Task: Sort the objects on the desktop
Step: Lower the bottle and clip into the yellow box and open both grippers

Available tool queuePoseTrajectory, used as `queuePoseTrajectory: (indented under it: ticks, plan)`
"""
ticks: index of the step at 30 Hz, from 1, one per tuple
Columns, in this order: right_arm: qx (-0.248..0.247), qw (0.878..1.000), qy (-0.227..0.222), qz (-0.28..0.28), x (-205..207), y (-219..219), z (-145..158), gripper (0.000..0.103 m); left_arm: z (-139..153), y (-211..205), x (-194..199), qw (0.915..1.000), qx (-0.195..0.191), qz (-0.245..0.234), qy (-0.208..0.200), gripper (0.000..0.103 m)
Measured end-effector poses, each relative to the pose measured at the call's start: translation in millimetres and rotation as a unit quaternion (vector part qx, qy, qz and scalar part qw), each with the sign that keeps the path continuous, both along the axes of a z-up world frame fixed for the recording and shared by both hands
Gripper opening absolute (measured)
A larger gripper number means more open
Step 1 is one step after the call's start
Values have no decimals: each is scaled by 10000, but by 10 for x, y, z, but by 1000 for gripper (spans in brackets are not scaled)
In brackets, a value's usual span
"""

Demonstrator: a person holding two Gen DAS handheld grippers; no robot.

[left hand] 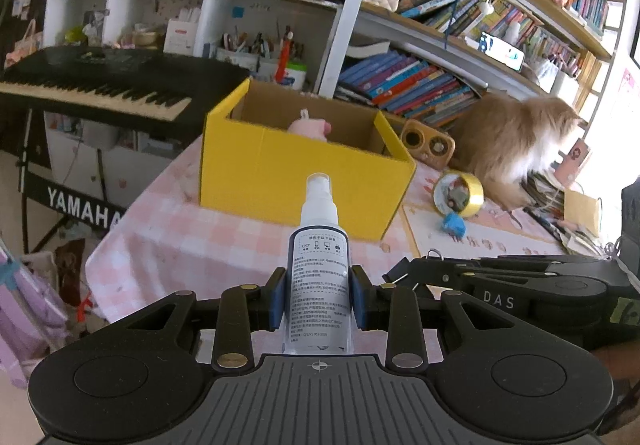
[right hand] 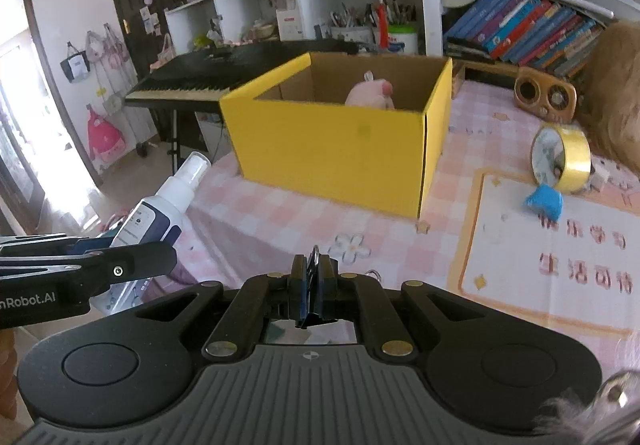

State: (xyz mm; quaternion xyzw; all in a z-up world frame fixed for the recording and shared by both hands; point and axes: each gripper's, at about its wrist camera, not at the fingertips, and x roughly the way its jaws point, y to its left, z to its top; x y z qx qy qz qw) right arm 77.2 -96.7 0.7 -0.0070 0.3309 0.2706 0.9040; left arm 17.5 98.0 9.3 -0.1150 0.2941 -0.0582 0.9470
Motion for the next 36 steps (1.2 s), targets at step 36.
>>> queuePoseTrajectory:
  ticks: [36]
  plan:
    - [-437, 9957, -296, 764, 2232, 344, 43, 3, -105, -174, 2323, 9965, 756, 19, 348, 31]
